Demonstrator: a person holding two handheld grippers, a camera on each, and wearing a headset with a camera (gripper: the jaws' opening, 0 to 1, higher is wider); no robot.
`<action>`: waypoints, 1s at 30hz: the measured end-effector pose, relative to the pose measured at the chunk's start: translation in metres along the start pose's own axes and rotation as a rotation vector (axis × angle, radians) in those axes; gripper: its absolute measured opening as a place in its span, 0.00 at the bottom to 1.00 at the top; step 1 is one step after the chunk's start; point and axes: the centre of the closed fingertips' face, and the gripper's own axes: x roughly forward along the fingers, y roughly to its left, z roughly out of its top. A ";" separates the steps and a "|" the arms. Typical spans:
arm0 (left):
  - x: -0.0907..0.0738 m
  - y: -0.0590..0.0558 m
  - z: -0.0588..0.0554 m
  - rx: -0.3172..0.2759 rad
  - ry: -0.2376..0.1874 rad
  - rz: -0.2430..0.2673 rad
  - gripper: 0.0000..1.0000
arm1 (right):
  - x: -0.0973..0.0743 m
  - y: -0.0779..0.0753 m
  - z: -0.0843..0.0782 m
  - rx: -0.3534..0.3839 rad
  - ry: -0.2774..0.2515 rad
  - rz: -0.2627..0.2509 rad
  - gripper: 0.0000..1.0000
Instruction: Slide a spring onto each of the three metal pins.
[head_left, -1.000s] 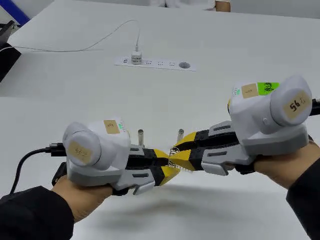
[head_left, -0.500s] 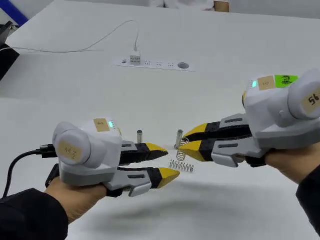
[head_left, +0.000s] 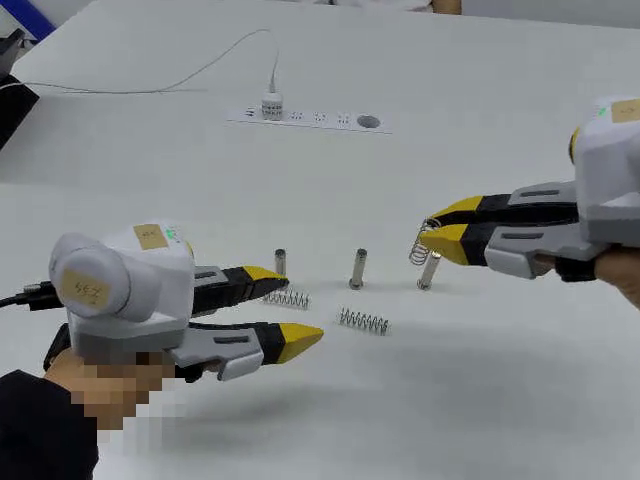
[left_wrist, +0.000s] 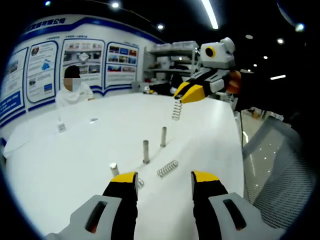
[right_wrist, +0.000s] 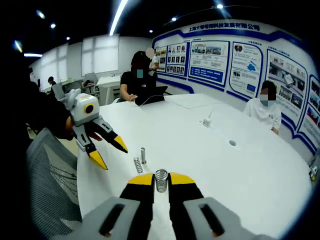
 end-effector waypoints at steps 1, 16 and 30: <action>-0.001 0.001 0.000 -0.002 -0.002 0.007 0.44 | -0.001 -0.004 0.000 0.005 -0.001 -0.012 0.11; -0.008 0.011 -0.002 -0.025 -0.001 0.046 0.48 | 0.015 -0.034 -0.029 0.048 0.035 -0.090 0.11; -0.009 0.013 -0.006 -0.031 0.009 0.050 0.47 | 0.028 -0.044 -0.050 0.065 0.055 -0.100 0.11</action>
